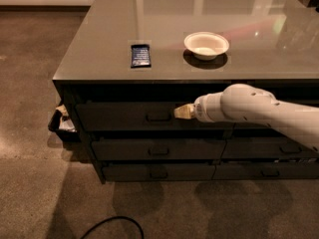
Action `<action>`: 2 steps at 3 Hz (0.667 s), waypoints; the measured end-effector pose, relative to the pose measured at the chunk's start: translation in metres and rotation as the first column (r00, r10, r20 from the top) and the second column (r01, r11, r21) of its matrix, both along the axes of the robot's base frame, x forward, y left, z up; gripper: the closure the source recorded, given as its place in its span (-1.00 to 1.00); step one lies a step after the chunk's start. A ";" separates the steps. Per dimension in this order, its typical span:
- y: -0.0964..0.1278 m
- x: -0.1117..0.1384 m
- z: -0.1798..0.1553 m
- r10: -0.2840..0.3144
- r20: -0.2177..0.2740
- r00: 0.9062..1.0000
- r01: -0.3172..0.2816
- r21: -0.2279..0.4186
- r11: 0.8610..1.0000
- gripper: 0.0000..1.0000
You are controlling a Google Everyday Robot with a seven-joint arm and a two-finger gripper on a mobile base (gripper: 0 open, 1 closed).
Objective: Open top drawer
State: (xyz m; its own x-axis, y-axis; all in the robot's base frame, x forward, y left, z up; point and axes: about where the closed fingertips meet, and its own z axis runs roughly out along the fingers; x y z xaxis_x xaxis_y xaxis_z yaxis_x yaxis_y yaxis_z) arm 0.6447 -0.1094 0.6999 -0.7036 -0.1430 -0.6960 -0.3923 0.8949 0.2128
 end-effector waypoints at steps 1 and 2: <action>-0.001 0.010 0.006 -0.068 0.067 0.995 0.064 0.055 0.996 0.28; -0.003 0.013 0.022 -0.102 0.131 0.986 0.091 0.088 0.992 0.75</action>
Offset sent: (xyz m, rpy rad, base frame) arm 0.0139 -0.0086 0.0423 0.1174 -0.2175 -0.1402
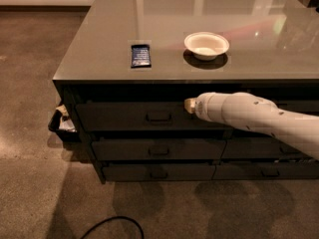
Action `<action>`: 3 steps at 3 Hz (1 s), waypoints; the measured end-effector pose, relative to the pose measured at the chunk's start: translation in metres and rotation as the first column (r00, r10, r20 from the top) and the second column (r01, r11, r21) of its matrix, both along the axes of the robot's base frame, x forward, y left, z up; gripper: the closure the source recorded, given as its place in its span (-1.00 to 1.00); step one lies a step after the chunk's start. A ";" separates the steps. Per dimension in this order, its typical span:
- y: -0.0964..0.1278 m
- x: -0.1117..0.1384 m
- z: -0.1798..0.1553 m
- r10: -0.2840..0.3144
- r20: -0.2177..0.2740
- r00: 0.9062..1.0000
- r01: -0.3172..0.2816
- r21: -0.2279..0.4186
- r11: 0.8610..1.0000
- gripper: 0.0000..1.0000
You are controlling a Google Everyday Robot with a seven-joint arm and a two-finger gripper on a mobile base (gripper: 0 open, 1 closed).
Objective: Open top drawer
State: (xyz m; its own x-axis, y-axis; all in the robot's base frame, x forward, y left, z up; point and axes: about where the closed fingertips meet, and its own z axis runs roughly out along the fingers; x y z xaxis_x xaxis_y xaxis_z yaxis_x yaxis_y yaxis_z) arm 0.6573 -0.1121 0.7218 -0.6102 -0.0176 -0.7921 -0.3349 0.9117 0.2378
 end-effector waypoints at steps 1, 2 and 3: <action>-0.001 -0.004 0.017 -0.018 0.054 0.998 0.017 0.009 1.000 1.00; 0.001 -0.001 0.013 -0.031 0.058 0.998 0.030 0.012 0.999 1.00; 0.006 0.011 -0.002 -0.048 0.056 0.997 0.047 0.020 0.999 1.00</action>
Offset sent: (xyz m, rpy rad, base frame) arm 0.0061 0.0034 0.0060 0.0087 -0.0589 -0.0503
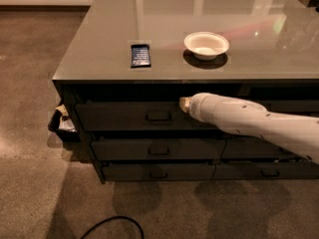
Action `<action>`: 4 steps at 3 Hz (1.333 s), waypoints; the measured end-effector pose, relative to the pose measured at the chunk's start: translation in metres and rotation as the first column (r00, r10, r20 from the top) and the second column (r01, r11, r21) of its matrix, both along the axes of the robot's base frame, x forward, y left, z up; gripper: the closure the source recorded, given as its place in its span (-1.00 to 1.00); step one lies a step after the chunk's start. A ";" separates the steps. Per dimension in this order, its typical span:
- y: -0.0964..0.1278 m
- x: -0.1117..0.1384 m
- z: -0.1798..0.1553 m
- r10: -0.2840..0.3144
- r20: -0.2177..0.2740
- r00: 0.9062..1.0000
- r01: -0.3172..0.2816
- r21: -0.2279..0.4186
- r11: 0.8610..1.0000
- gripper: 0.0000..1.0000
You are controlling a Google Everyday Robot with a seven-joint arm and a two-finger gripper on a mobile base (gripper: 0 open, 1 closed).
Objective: Open top drawer
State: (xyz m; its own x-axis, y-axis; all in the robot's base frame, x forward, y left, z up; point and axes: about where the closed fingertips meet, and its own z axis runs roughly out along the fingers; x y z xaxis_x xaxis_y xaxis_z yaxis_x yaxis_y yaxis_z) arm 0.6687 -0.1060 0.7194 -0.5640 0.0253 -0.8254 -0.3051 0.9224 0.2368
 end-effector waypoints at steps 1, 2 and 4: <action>0.008 0.014 -0.006 -0.012 0.024 1.000 0.012 0.006 1.000 1.00; 0.018 0.030 -0.010 -0.017 0.046 0.999 0.016 0.015 1.000 1.00; 0.032 0.051 -0.030 -0.008 0.010 1.000 0.007 0.015 1.000 1.00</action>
Offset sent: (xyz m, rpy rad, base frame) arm 0.0477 0.0287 -0.0159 0.0231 -0.0697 -0.0270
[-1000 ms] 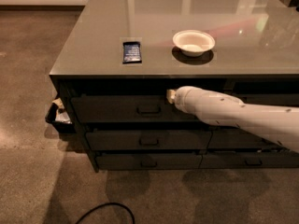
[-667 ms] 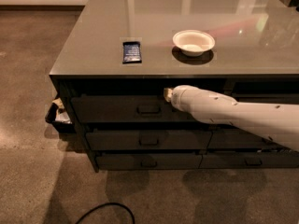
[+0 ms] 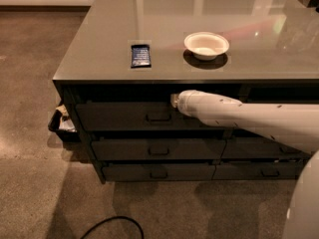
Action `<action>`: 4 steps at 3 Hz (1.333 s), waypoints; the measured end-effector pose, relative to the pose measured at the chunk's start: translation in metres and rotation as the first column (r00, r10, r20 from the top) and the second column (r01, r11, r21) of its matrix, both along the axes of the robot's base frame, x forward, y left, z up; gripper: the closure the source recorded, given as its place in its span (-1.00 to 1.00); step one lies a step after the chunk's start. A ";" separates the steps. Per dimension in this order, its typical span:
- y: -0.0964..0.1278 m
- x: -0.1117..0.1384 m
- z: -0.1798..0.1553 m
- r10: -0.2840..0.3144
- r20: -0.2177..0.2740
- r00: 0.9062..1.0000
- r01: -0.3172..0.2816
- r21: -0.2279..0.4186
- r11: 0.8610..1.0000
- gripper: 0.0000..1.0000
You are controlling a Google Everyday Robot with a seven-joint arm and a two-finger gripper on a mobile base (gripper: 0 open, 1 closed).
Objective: Open top drawer
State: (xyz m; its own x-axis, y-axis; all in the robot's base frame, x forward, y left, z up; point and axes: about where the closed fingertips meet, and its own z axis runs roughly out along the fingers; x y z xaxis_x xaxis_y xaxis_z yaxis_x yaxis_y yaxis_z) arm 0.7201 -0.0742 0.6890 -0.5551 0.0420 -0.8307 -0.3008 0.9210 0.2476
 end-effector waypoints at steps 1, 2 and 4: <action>0.001 0.003 -0.004 0.012 -0.020 1.000 -0.012 -0.005 1.000 1.00; 0.001 0.001 -0.004 0.022 -0.031 0.999 -0.022 -0.011 1.000 1.00; 0.001 0.000 -0.002 0.028 -0.036 0.999 -0.029 -0.016 0.999 1.00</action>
Offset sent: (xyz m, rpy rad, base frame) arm -0.0296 -0.0113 -0.0219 -0.0964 0.1806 0.1734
